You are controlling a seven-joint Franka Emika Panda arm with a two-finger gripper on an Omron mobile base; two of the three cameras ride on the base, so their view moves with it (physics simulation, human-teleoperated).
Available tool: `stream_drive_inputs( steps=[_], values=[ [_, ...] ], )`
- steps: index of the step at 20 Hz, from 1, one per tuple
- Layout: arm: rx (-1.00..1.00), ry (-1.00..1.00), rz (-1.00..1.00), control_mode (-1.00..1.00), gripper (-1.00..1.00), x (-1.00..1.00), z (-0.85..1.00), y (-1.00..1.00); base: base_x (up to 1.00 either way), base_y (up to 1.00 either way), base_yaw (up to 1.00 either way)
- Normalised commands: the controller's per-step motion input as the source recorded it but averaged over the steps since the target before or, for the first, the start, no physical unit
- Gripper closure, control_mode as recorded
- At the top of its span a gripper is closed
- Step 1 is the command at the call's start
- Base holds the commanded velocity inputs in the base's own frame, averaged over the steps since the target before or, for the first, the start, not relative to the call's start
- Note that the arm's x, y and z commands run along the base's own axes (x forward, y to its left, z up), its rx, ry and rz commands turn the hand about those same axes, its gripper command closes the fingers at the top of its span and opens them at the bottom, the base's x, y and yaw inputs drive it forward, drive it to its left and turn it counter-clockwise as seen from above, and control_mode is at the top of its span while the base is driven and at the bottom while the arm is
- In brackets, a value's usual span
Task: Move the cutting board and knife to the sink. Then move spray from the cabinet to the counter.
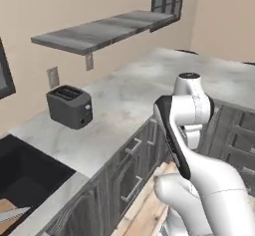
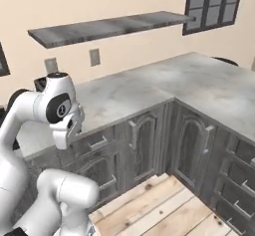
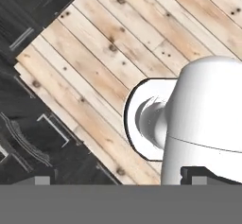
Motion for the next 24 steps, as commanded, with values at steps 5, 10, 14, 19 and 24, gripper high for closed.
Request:
stream_drive_inputs(
  steps=[5, 10, 14, 19, 24],
  values=[
    [0.0, 0.0, 0.0, 1.0, -1.0, 0.0, 0.0, 0.0, 0.03, -1.0, -0.66],
    [0.0, 0.0, 0.0, 1.0, -1.0, 0.0, 0.0, 0.0, 0.07, -1.0, -0.72],
    [0.0, 0.0, 0.0, 1.0, -1.0, 0.0, 0.0, 0.0, 0.07, -1.0, -0.73],
    [0.0, 0.0, 0.0, 1.0, -1.0, 0.0, 0.0, 0.0, 0.05, -0.95, -0.73],
    [0.0, 0.0, 0.0, 1.0, -1.0, 0.0, 0.0, 0.0, 0.04, -0.92, -0.75]
  ],
)
